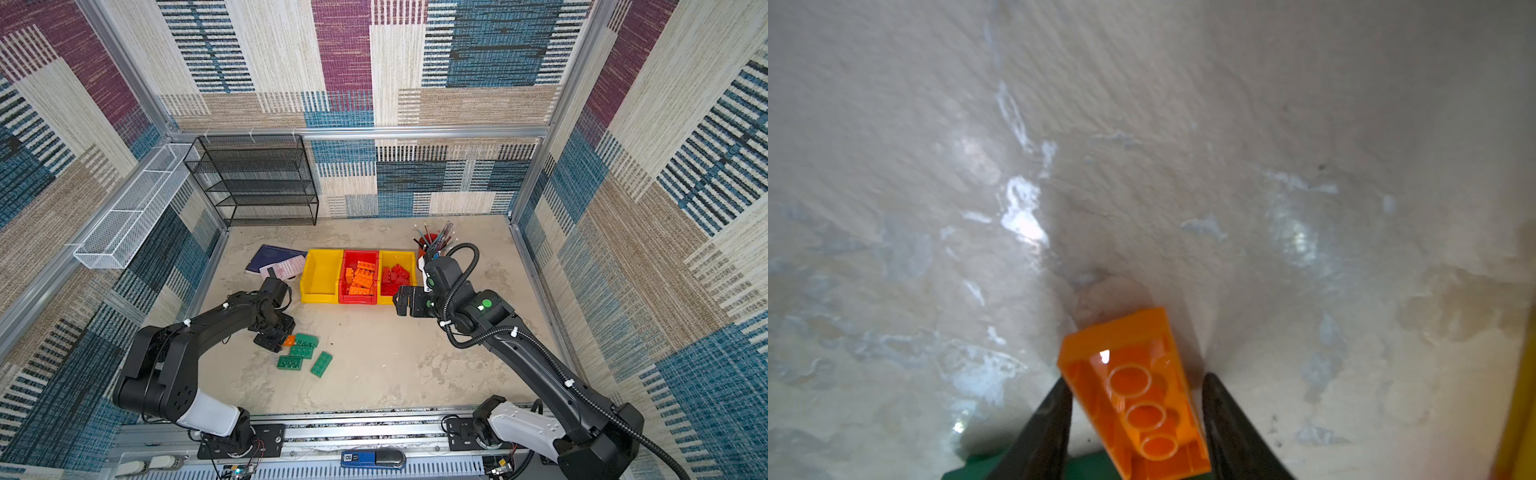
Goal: Sort the legos into containers by color
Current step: 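Lower the left gripper and grasp the orange brick, then carry the orange brick over the red bin and release it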
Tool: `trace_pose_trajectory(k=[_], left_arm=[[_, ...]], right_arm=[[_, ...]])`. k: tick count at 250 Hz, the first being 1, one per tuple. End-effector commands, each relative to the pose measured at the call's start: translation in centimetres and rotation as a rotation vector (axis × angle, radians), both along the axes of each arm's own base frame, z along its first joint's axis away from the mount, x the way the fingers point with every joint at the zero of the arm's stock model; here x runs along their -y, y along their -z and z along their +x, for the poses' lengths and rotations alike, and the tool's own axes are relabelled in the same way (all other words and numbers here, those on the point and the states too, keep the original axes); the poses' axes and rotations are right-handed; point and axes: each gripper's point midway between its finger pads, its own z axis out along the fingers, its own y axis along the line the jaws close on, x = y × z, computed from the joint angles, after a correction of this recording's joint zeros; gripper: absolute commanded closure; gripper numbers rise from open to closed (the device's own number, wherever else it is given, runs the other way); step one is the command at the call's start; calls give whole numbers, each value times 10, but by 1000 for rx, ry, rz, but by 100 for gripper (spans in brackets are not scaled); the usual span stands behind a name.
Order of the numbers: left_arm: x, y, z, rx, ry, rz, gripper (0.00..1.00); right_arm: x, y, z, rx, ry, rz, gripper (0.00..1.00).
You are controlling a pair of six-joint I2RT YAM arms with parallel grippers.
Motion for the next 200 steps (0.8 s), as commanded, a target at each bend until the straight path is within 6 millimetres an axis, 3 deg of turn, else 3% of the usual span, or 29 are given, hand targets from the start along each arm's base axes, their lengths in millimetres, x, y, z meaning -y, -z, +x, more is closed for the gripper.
trace_pose_trajectory(k=[1, 49, 63, 87, 106, 161, 200], left_arm=[[4, 9, -9, -33, 39, -23, 51], [3, 8, -4, -42, 86, -5, 64], [2, 3, 2, -43, 120, 14, 70], [-3, -9, 13, -47, 189, 64, 72], [-7, -23, 24, -30, 236, 104, 78], [-15, -81, 66, 49, 402, 221, 78], [6, -120, 100, 137, 508, 220, 78]], right_arm=[[-1, -6, 6, 31, 22, 27, 0], [-5, -9, 10, 32, 18, 35, 0], [-4, -10, 11, 35, 21, 34, 0], [-4, -14, 11, 41, 20, 37, 0], [-4, -16, 10, 43, 22, 39, 0], [-1, -27, 10, 59, 43, 52, 0], [1, -29, 8, 64, 57, 72, 0]])
